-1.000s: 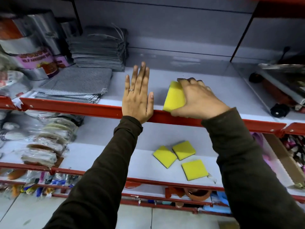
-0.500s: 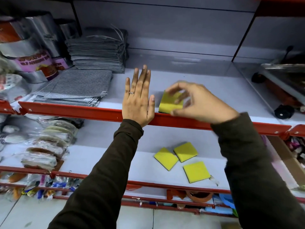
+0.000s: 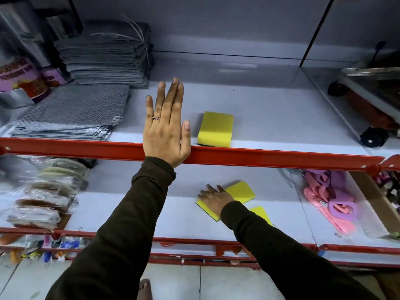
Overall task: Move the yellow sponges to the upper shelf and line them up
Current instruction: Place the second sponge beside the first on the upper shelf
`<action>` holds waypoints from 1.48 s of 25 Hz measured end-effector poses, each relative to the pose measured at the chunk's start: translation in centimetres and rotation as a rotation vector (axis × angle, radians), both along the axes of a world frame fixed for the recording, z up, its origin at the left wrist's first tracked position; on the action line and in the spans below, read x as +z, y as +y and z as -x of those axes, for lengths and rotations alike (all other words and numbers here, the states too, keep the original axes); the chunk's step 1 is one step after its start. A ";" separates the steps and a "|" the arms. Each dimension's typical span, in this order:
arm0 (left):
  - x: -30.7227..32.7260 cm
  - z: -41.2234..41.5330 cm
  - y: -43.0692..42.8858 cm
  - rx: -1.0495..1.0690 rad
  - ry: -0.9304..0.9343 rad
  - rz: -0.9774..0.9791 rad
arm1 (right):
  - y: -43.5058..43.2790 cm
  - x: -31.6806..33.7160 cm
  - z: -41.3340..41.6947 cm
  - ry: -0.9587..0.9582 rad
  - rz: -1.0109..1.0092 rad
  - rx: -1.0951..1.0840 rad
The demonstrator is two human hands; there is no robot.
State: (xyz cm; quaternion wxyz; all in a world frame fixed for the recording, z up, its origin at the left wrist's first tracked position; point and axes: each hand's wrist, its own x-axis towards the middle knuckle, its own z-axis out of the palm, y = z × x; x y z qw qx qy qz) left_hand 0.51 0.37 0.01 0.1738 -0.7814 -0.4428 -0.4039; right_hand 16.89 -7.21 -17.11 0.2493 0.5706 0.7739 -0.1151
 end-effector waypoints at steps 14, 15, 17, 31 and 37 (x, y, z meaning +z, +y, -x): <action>0.3 0.0 -0.4 -0.020 -0.001 0.027 | -7.2 27.9 1.0 0.383 -0.029 -0.267; 0.2 0.0 -0.4 -0.018 -0.001 0.029 | -7.8 30.0 0.2 0.410 -0.089 -0.301; 0.2 0.0 -0.4 -0.016 -0.003 0.031 | -7.4 32.1 -2.0 0.411 -0.247 -0.379; 0.0 0.0 -0.4 -0.010 -0.006 0.033 | -3.3 29.9 -6.2 0.560 -0.510 -0.450; -0.1 -0.1 -0.2 -0.017 -0.010 0.011 | -5.5 18.7 -3.8 0.566 0.078 -0.511</action>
